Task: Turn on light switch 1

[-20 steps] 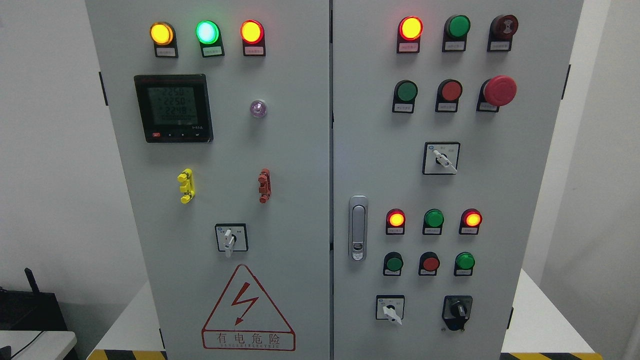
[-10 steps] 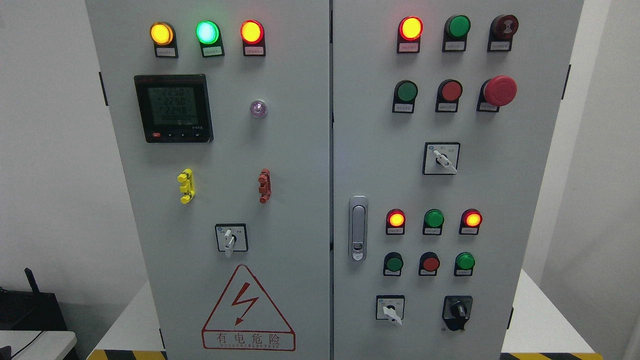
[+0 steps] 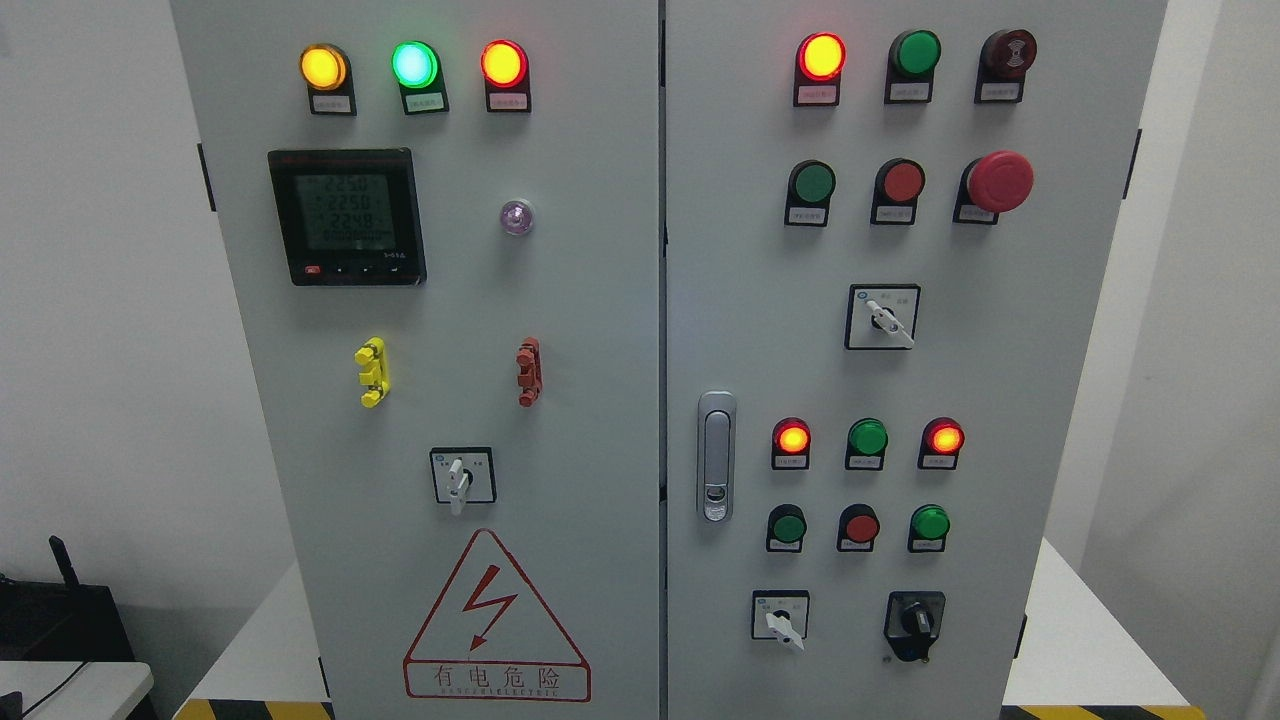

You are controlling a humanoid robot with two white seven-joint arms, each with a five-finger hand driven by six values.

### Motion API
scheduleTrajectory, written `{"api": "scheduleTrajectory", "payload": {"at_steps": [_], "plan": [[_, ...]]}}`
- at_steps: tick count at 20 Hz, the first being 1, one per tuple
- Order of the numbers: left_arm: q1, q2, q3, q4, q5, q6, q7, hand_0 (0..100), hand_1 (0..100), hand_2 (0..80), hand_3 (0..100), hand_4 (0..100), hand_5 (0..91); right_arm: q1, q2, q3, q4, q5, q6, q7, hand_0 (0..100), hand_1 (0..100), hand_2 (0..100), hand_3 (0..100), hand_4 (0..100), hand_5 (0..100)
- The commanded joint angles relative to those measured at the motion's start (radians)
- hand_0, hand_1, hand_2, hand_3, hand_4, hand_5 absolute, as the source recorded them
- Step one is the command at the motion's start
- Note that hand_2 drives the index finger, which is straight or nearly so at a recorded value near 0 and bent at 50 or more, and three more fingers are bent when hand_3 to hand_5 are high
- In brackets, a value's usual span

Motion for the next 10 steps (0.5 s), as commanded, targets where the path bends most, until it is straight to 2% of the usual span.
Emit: {"api": "scheduleTrajectory", "payload": {"at_steps": [1, 4, 5, 8, 10], "plan": [[0.033, -0.012, 0.157, -0.347, 0.001, -0.028, -0.002, 41, 3, 6.7, 28, 35, 5.6, 0.0, 0.0, 0.017, 0.0, -0.025, 0.0, 0.001, 12, 39, 0, 0, 0, 0], [0.036, -0.012, 0.183, -0.47, 0.005, -0.028, -0.012, 41, 3, 10.8, 36, 43, 10.1, 0.0, 0.0, 0.017, 0.0, -0.025, 0.0, 0.001, 12, 39, 0, 0, 0, 0], [0.036, -0.012, 0.198, -0.508, 0.005, -0.028, -0.029, 42, 3, 11.7, 38, 44, 10.5, 0.0, 0.001, 0.017, 0.0, -0.025, 0.0, 0.001, 12, 39, 0, 0, 0, 0], [0.035, -0.02, 0.211, -0.625, 0.005, -0.028, -0.129, 43, 0, 14.1, 43, 49, 13.2, 0.0, 0.0, 0.017, 0.0, -0.025, 0.0, 0.001, 12, 39, 0, 0, 0, 0], [0.032, -0.02, 0.206, -0.687, 0.008, -0.031, -0.146, 43, 0, 13.7, 44, 50, 15.6, 0.0, 0.0, 0.017, 0.0, -0.025, 0.0, 0.001, 12, 39, 0, 0, 0, 0]]}}
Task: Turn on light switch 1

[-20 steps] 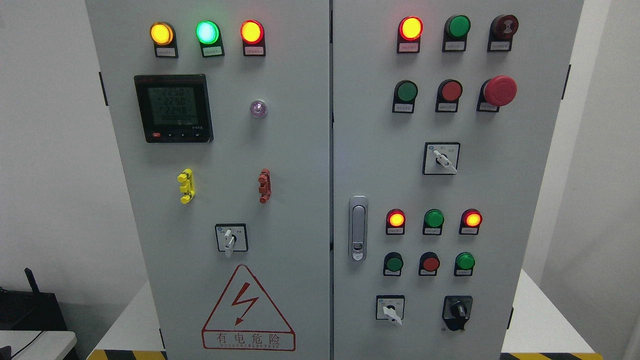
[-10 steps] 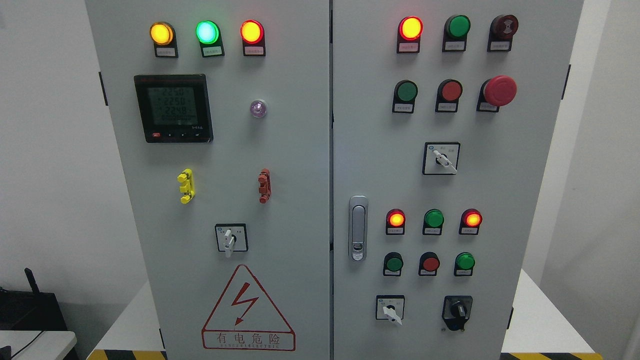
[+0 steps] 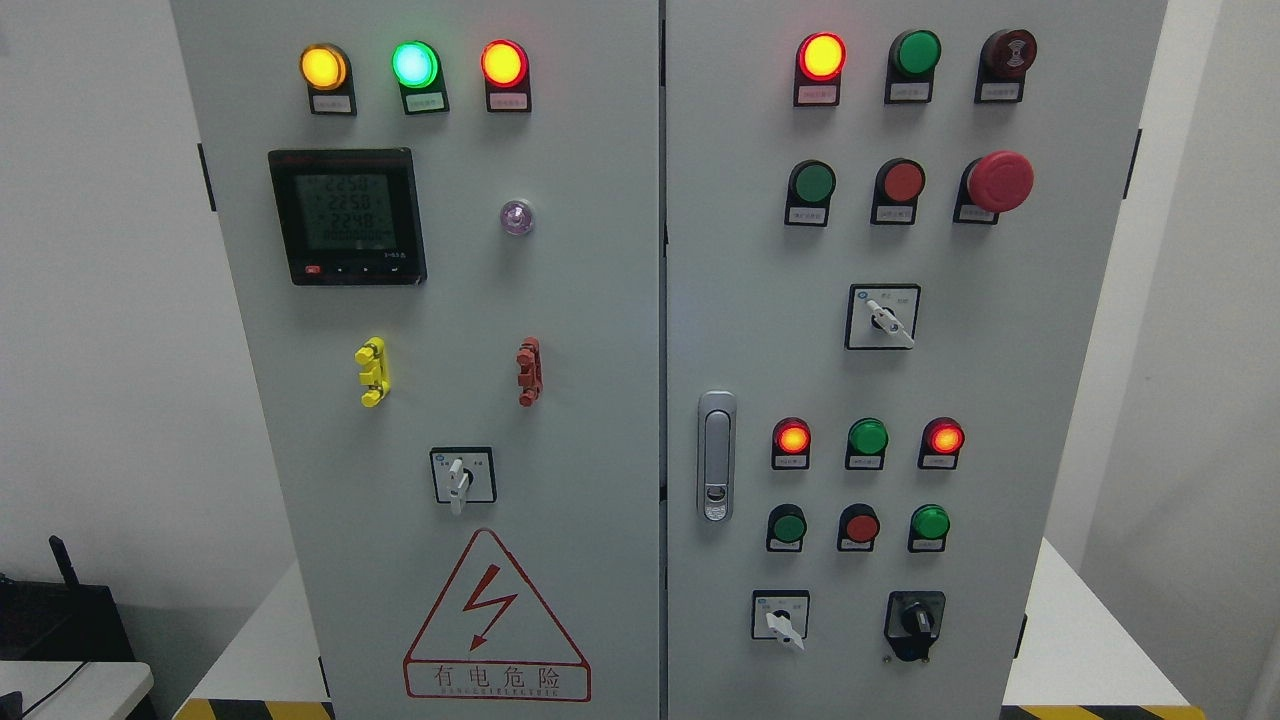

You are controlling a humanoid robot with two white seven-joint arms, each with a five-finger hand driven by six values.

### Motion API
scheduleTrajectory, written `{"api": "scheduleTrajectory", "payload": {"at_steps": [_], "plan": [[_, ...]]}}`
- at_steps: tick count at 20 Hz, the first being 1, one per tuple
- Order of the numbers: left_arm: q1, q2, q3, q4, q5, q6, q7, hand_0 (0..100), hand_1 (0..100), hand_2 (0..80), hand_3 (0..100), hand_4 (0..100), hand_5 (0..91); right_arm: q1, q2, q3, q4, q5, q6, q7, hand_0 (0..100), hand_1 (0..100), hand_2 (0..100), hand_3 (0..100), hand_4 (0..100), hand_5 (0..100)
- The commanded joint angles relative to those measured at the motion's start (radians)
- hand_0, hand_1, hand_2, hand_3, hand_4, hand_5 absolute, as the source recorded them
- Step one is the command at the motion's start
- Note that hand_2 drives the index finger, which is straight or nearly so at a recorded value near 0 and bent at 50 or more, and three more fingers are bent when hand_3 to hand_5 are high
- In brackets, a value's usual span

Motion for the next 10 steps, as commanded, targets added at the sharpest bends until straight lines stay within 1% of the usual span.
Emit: {"api": "scheduleTrajectory", "payload": {"at_steps": [1, 2, 4, 5, 6, 8, 9, 10], "plan": [[-0.002, -0.021, 0.089, -0.385, 0.004, -0.003, -0.042, 43, 0, 13.7, 45, 52, 17.8, 0.0, 0.001, 0.017, 0.0, -0.025, 0.0, 0.0, 12, 39, 0, 0, 0, 0], [-0.005, -0.021, 0.084, -0.406, 0.005, -0.003, -0.044, 43, 0, 14.5, 48, 54, 20.3, 0.0, 0.001, 0.017, 0.0, -0.025, 0.0, 0.002, 12, 39, 0, 0, 0, 0], [-0.006, -0.024, 0.076, -0.449, 0.005, -0.021, -0.044, 41, 0, 17.1, 50, 56, 21.3, 0.0, 0.001, 0.017, 0.0, -0.025, 0.0, 0.0, 12, 39, 0, 0, 0, 0], [-0.012, -0.024, 0.076, -0.465, 0.004, -0.032, -0.048, 39, 0, 20.9, 52, 57, 23.0, 0.0, 0.0, 0.017, 0.0, -0.025, 0.0, 0.0, 12, 39, 0, 0, 0, 0], [-0.025, -0.027, 0.078, -0.482, 0.002, -0.04, -0.071, 38, 0, 22.5, 53, 58, 24.6, 0.0, 0.0, 0.017, 0.0, -0.025, 0.0, 0.0, 12, 39, 0, 0, 0, 0], [-0.055, -0.037, 0.078, -0.502, 0.001, -0.054, -0.114, 35, 0, 30.0, 56, 61, 28.1, 0.0, 0.001, 0.017, 0.0, -0.025, 0.0, 0.0, 12, 39, 0, 0, 0, 0], [-0.075, -0.038, 0.078, -0.503, -0.001, -0.06, -0.129, 34, 0, 30.9, 56, 61, 28.6, 0.0, 0.0, 0.017, 0.0, -0.025, 0.0, 0.0, 12, 39, 0, 0, 0, 0], [-0.09, -0.044, 0.078, -0.506, -0.002, -0.06, -0.137, 33, 0, 33.9, 57, 62, 30.9, 0.0, 0.001, 0.017, 0.0, -0.025, 0.0, 0.0, 12, 39, 0, 0, 0, 0]]}}
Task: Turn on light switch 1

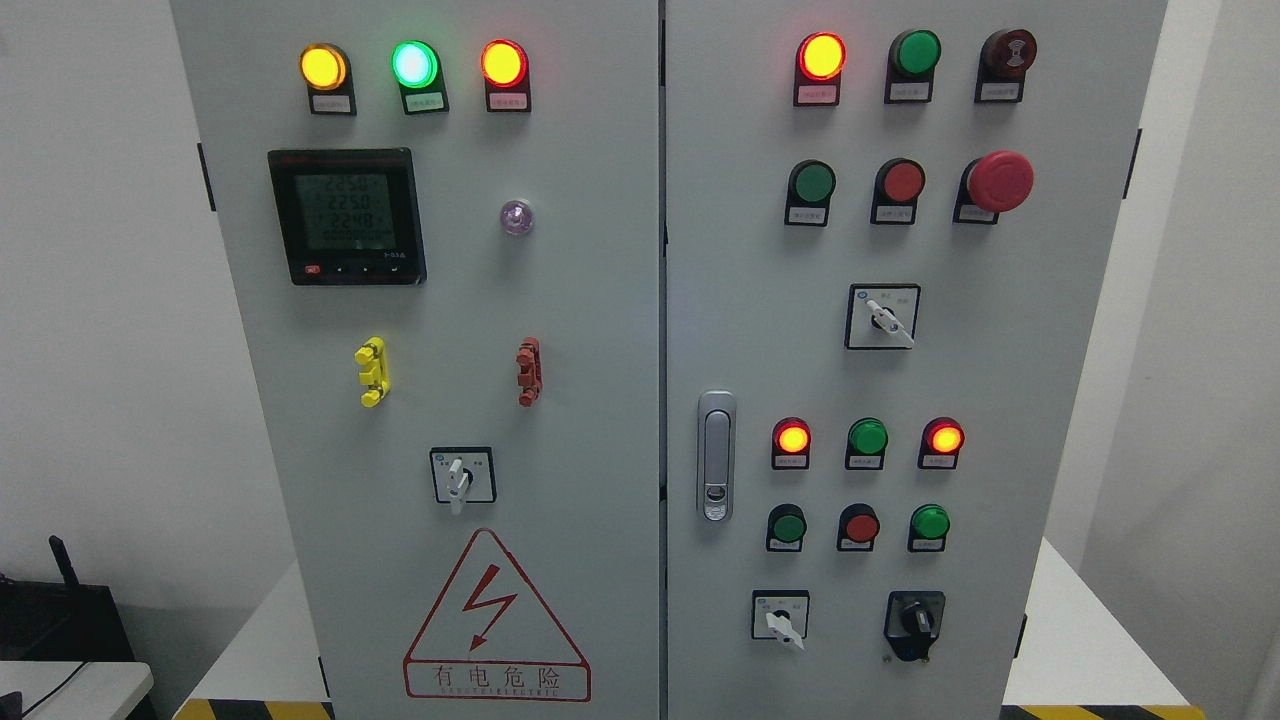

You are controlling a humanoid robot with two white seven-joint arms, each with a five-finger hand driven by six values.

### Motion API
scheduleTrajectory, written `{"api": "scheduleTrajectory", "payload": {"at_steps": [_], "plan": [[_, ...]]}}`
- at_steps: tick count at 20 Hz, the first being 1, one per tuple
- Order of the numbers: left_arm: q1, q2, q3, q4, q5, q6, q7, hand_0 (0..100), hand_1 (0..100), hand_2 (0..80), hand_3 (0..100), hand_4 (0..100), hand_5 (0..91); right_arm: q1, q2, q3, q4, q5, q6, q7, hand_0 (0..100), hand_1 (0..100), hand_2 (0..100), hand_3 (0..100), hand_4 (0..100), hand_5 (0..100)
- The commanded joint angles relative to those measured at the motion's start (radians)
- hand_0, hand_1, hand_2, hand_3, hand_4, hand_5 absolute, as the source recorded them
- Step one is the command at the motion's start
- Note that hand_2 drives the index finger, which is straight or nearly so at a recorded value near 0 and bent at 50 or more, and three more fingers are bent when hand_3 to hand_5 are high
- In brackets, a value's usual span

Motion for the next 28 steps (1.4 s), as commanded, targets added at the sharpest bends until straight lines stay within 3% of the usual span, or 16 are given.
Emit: {"api": "scheduleTrajectory", "payload": {"at_steps": [1, 6, 10, 19, 25, 27, 28], "plan": [[-0.073, -0.042, 0.028, -0.228, -0.006, -0.012, -0.037, 32, 0, 35.6, 57, 62, 31.2, 0.0, 0.001, 0.017, 0.0, -0.025, 0.0, 0.001, 12, 39, 0, 0, 0, 0], [-0.136, -0.047, 0.0, -0.282, -0.03, -0.008, -0.039, 29, 0, 36.5, 57, 62, 31.8, 0.0, 0.0, 0.017, 0.0, -0.025, 0.0, 0.0, 12, 39, 0, 0, 0, 0], [-0.19, -0.07, -0.025, -0.355, -0.099, -0.008, -0.042, 26, 6, 38.2, 55, 61, 31.5, 0.0, 0.0, 0.017, 0.0, -0.025, 0.0, 0.001, 12, 39, 0, 0, 0, 0], [-0.188, -0.079, -0.199, -0.507, -0.124, 0.03, -0.037, 16, 15, 41.3, 57, 64, 34.4, 0.0, 0.0, 0.017, 0.0, -0.025, 0.0, 0.0, 12, 39, 0, 0, 0, 0], [-0.208, -0.082, -0.222, -0.576, -0.124, 0.116, -0.033, 14, 16, 42.0, 67, 73, 47.3, 0.0, 0.0, 0.017, 0.0, -0.025, 0.0, 0.0, 12, 39, 0, 0, 0, 0], [-0.225, -0.084, -0.224, -0.584, -0.122, 0.141, -0.033, 13, 17, 42.8, 71, 79, 62.0, 0.0, 0.001, 0.017, 0.0, -0.025, 0.0, 0.0, 12, 39, 0, 0, 0, 0], [-0.24, -0.084, -0.226, -0.584, -0.122, 0.146, -0.033, 12, 18, 42.9, 72, 79, 63.4, 0.0, 0.001, 0.017, 0.0, -0.025, 0.0, 0.0, 12, 39, 0, 0, 0, 0]]}}
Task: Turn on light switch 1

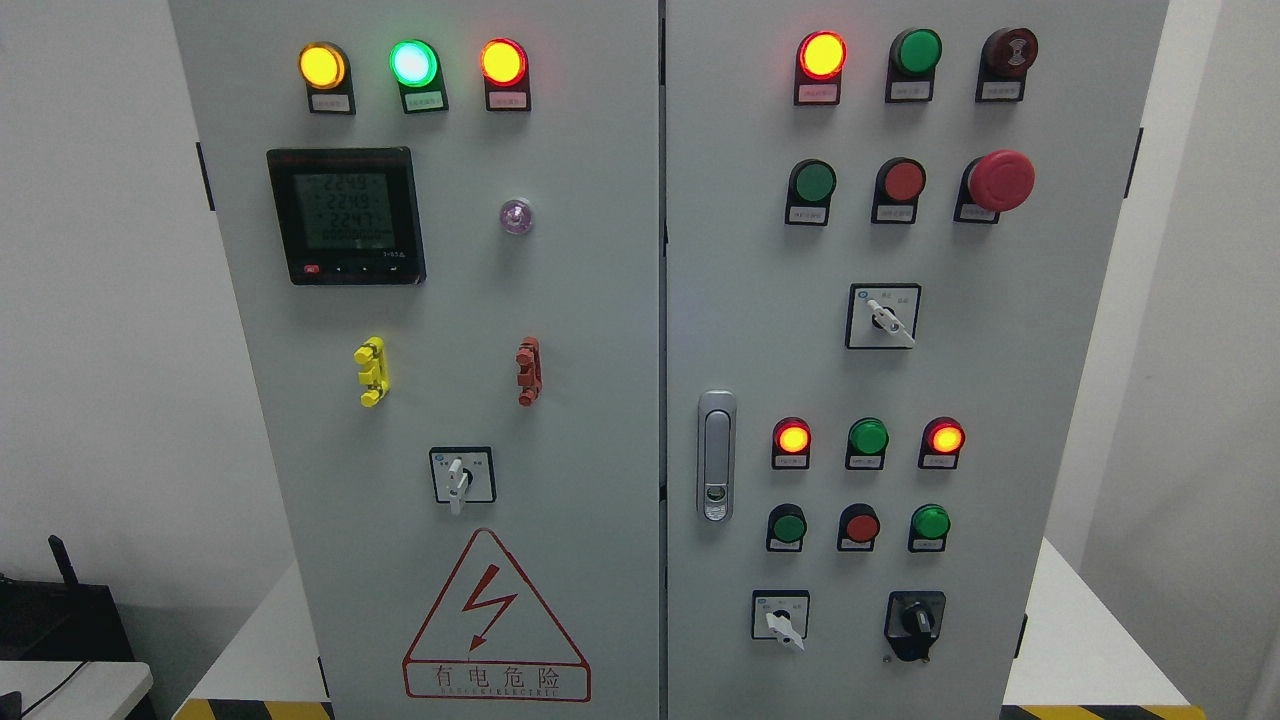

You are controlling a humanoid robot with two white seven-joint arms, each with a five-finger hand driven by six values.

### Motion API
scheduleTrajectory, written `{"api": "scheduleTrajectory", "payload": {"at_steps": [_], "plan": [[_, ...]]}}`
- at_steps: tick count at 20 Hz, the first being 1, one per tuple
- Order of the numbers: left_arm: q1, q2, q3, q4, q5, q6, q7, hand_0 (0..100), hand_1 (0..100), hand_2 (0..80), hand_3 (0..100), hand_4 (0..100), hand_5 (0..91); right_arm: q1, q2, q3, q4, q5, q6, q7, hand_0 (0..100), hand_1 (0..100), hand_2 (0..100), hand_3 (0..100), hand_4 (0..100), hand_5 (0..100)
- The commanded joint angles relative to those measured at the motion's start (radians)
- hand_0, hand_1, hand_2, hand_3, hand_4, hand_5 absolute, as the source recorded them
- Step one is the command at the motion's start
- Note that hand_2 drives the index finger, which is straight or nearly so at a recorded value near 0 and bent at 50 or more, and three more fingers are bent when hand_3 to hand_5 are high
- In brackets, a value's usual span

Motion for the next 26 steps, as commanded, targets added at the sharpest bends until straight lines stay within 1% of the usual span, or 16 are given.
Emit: {"api": "scheduleTrajectory", "payload": {"at_steps": [1, 2, 5, 7, 8, 10, 11, 15, 19, 23, 26], "plan": [[-0.063, -0.015, -0.075, -0.127, -0.003, 0.03, 0.003, 9, 19, 43.4, 74, 81, 68.1, 0.0, 0.0, 0.017, 0.0, -0.025, 0.0, -0.001, 12, 39, 0, 0, 0, 0], [-0.082, -0.017, -0.087, -0.127, -0.003, 0.045, 0.005, 7, 20, 44.0, 75, 82, 70.0, 0.0, 0.0, 0.017, 0.0, -0.025, 0.0, -0.001, 12, 39, 0, 0, 0, 0], [-0.13, -0.021, -0.134, -0.127, -0.005, 0.094, 0.011, 5, 22, 45.1, 77, 83, 71.6, 0.0, 0.001, 0.017, 0.0, -0.025, 0.0, -0.001, 12, 39, 0, 0, 0, 0], [-0.153, -0.024, -0.159, -0.127, -0.005, 0.105, 0.028, 5, 23, 45.1, 77, 83, 72.2, 0.0, 0.0, 0.017, 0.0, -0.025, 0.0, -0.001, 12, 39, 0, 0, 0, 0], [-0.161, -0.024, -0.177, -0.127, -0.005, 0.112, 0.046, 4, 23, 45.1, 77, 83, 72.2, 0.0, 0.001, 0.017, 0.0, -0.025, 0.0, -0.001, 12, 39, 0, 0, 0, 0], [-0.162, -0.026, -0.226, -0.128, -0.006, 0.126, 0.107, 4, 23, 45.1, 77, 83, 72.2, 0.0, 0.0, 0.017, 0.0, -0.025, 0.0, -0.001, 12, 39, 0, 0, 0, 0], [-0.161, -0.026, -0.246, -0.131, -0.006, 0.135, 0.129, 4, 24, 45.1, 77, 83, 72.3, 0.0, 0.0, 0.017, 0.0, -0.025, 0.0, 0.001, 12, 39, 0, 0, 0, 0], [-0.162, -0.026, -0.314, -0.166, -0.006, 0.197, 0.152, 4, 24, 45.2, 78, 84, 72.9, 0.0, 0.001, 0.017, 0.0, -0.025, 0.0, -0.001, 12, 39, 0, 0, 0, 0], [-0.164, -0.026, -0.375, -0.215, -0.005, 0.298, 0.21, 4, 25, 46.2, 80, 85, 74.1, 0.0, 0.001, 0.017, 0.0, -0.025, 0.0, -0.001, 12, 39, 0, 0, 0, 0], [-0.167, -0.026, -0.418, -0.246, -0.005, 0.369, 0.265, 4, 27, 48.1, 81, 87, 75.3, 0.0, 0.001, 0.017, 0.0, -0.025, 0.0, -0.001, 12, 39, 0, 0, 0, 0], [-0.185, -0.027, -0.432, -0.246, -0.006, 0.404, 0.301, 3, 30, 48.2, 83, 89, 78.8, 0.0, 0.0, 0.017, 0.0, -0.025, 0.0, -0.001, 12, 39, 0, 0, 0, 0]]}}
